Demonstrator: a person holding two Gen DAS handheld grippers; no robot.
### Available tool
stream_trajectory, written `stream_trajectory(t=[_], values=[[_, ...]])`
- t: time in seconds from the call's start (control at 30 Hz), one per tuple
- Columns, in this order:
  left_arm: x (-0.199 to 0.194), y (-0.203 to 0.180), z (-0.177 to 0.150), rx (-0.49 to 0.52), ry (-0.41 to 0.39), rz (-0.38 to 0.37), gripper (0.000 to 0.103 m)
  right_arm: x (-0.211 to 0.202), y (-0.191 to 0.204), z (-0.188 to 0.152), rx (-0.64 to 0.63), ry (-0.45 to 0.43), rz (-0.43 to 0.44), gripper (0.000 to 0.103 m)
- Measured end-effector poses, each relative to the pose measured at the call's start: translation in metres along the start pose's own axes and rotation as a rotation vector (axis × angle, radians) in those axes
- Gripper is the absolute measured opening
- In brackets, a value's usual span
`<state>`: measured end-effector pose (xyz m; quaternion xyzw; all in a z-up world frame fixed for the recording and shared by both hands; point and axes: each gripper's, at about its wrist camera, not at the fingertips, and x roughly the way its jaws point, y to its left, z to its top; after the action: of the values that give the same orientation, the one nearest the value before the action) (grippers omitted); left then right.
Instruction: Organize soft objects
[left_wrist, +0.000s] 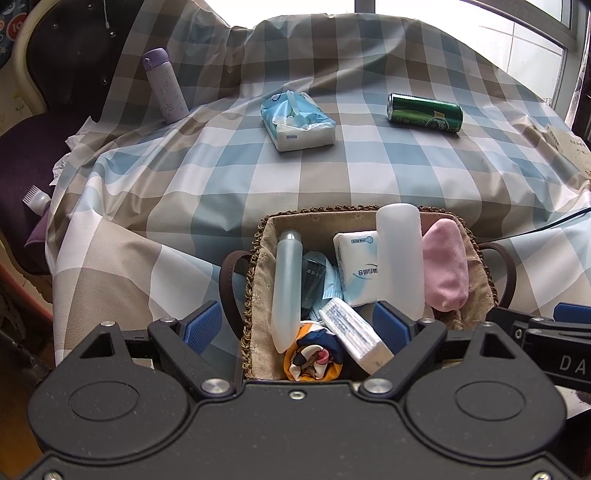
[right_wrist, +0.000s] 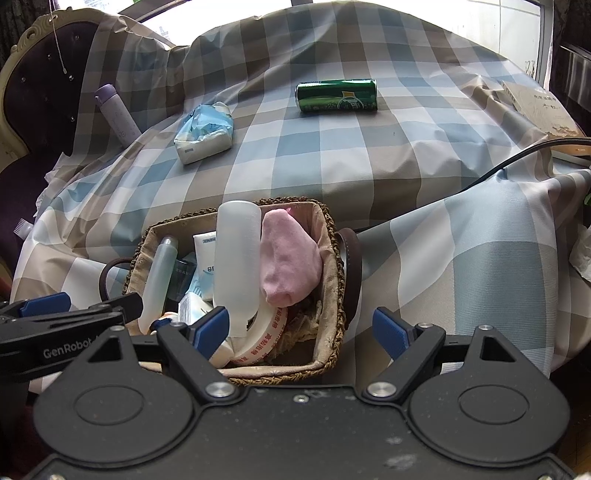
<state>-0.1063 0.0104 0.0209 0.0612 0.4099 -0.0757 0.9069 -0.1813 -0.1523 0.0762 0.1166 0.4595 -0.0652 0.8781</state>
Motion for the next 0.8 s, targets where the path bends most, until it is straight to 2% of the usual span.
stream_trajectory(t=[0.8], values=[[0.0006,-0.0014,0.0000,0.005,0.001,0.000,0.086,0.0001,-0.0027,0.0009,0.014,0.003,0.003,0.085]])
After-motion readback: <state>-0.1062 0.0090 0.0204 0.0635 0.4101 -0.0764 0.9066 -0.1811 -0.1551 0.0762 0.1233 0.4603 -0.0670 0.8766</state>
